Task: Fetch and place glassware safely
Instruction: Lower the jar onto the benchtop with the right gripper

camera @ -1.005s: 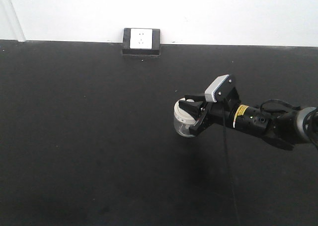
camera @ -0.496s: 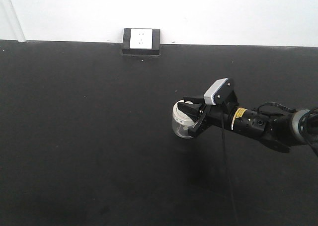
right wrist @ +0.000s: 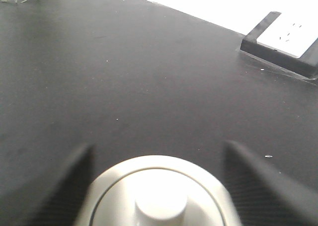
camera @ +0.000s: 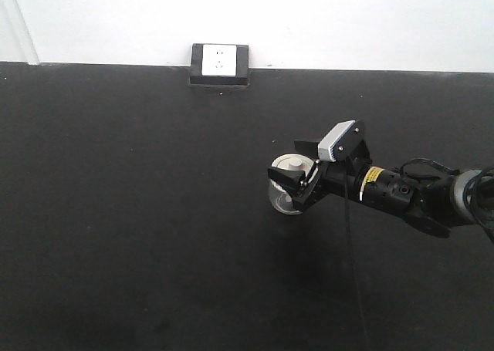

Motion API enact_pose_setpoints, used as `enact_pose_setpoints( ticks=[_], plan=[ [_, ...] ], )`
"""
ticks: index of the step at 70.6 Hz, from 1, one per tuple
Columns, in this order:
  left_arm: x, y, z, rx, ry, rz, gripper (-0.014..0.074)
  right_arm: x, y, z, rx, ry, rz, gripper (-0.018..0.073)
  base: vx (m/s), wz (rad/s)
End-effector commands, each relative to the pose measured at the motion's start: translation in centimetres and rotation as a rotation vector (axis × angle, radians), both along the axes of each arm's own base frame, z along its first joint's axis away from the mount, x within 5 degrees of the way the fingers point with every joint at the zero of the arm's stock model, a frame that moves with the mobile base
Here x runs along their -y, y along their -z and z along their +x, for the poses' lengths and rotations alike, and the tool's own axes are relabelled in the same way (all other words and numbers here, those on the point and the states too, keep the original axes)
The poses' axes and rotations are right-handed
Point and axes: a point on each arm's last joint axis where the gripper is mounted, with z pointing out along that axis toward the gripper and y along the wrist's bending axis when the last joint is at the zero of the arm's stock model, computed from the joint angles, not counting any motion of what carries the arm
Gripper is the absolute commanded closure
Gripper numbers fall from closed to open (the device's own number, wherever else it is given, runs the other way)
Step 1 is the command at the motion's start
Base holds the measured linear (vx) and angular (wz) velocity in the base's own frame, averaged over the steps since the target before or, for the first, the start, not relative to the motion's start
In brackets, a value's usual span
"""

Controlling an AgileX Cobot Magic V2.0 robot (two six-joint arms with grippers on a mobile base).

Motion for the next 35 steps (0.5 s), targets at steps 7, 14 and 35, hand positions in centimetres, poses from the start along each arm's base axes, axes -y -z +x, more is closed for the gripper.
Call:
enact_pose_setpoints(
  ticks=[7,14,35],
  plan=[
    [0.1,-1.5,0.1,0.088,0.009,-0.025,0.0603,0.0,-2.8,0.5,0.102,0.003,0.077,-0.0115,0.00,0.00],
    [0.1,-1.5,0.1,0.088,0.009,-0.025,0.0603,0.0,-2.9,0.5,0.102,0.006,0.080,-0.0101,0.00,0.00],
    [0.1,-1.5,0.1,0.088,0.009,-0.025,0.0603,-0.1,-5.0,0.2,0.167,-0.007,0.113,-0.0039,0.00,0.00]
  ],
)
